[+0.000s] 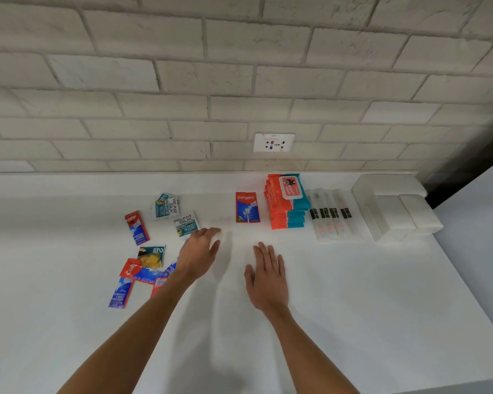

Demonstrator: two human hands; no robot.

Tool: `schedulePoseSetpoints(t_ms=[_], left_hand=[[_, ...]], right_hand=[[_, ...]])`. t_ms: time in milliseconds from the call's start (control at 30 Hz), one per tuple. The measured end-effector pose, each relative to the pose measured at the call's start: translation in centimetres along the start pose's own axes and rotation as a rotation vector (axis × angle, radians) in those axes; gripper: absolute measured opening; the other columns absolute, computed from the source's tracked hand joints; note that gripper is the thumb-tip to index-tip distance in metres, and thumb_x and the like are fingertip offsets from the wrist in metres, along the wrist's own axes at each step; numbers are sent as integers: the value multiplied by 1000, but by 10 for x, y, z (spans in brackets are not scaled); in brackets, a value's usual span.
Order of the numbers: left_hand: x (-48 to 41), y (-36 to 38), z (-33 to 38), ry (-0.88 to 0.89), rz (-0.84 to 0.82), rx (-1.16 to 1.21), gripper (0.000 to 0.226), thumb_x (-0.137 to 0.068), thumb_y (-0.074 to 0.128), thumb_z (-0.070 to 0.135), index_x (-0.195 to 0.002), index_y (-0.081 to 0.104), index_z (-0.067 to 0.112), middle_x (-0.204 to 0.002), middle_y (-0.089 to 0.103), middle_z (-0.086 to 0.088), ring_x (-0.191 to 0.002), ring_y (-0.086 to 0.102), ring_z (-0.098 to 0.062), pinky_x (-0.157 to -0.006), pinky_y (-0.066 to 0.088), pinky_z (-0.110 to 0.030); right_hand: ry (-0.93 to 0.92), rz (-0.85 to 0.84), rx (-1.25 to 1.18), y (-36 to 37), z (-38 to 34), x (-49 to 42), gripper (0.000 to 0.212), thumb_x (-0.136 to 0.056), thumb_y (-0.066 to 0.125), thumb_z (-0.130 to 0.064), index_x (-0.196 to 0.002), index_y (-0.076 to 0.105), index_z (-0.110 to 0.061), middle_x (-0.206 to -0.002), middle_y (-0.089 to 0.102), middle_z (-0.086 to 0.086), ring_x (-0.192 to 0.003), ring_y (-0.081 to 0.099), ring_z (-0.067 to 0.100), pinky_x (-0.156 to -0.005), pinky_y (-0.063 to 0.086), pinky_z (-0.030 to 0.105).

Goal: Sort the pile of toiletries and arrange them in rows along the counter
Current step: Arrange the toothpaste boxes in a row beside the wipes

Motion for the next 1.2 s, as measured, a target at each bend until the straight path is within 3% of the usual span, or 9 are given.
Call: schedulePoseSetpoints(t_ms=[167,300,400,533,700,867,967,1067,1200], left_hand=[[66,-33,-48,-78,40,68,29,-102,60,25,-131,64,24,-126,69,-4,-112,63,-24,-88,57,-39],[113,-56,-94,-179,69,114,26,-98,66,22,-124,68,27,-125,70,-1,-107,65,-20,-80,56,-33],[139,-68,-116,-221,76,124,25,-97,67,18,-121,70,26,-121,71,1,-103,66,-16,-74,54,-27],[158,-72,-141,-248,4,92,28,-98,67,18,-125,69,26,-125,71,1,-105,68,-16,-82,59,-32],[147,-68,-145,-206,-102,56,33,-103,59,25,-136,61,24,-138,64,-2,-120,63,-20,-97,56,-37],[119,-55,-129,-51,-285,-16,47,-103,60,32,-148,49,25,-149,52,-3,-131,54,-22,-102,54,-45],[109,-43,-128,28,-388,-146,60,-99,67,28,-153,43,24,-155,45,-5,-142,42,-25,-111,47,-49],[102,-42,-126,89,-404,-192,52,-102,63,24,-151,47,24,-155,45,-4,-144,39,-25,-114,42,-46],[95,-53,-127,107,-347,-110,38,-100,65,20,-137,63,21,-144,56,-3,-133,51,-21,-110,46,-38]], right_hand=[[73,45,-159,4,-14,5,58,-110,36,-38,-163,37,-15,-172,32,3,-163,20,23,-134,13,45],[121,102,-432,2,-60,33,48,-106,57,-26,-152,52,-13,-156,55,6,-145,50,25,-123,39,40],[77,69,-514,7,-110,64,41,-104,60,-25,-144,59,-20,-148,61,0,-137,58,21,-116,46,34],[-31,-8,-466,22,-178,102,37,-103,59,-26,-140,60,-26,-147,62,-2,-133,59,17,-115,46,30],[-177,-8,-264,46,-219,130,40,-103,57,-32,-142,61,-25,-151,61,1,-140,56,20,-117,48,42],[-144,21,-132,58,-237,145,47,-102,39,-41,-142,61,-28,-155,57,-1,-150,47,26,-123,40,47],[-113,41,-112,59,-241,151,46,-103,43,-40,-145,57,-30,-160,52,-2,-153,42,24,-126,35,47],[-91,65,-84,60,-242,156,46,-104,49,-41,-148,56,-31,-161,51,-2,-154,41,23,-127,32,48],[-51,59,-87,63,-248,160,47,-103,50,-40,-149,56,-29,-163,48,-3,-156,39,22,-128,31,49]])
Point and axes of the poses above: each hand's wrist, its own x-axis away from the middle knuckle, its own y-axis out of the palm, z = x × y, the point moved 8 cm from there along -x, towards the middle knuckle
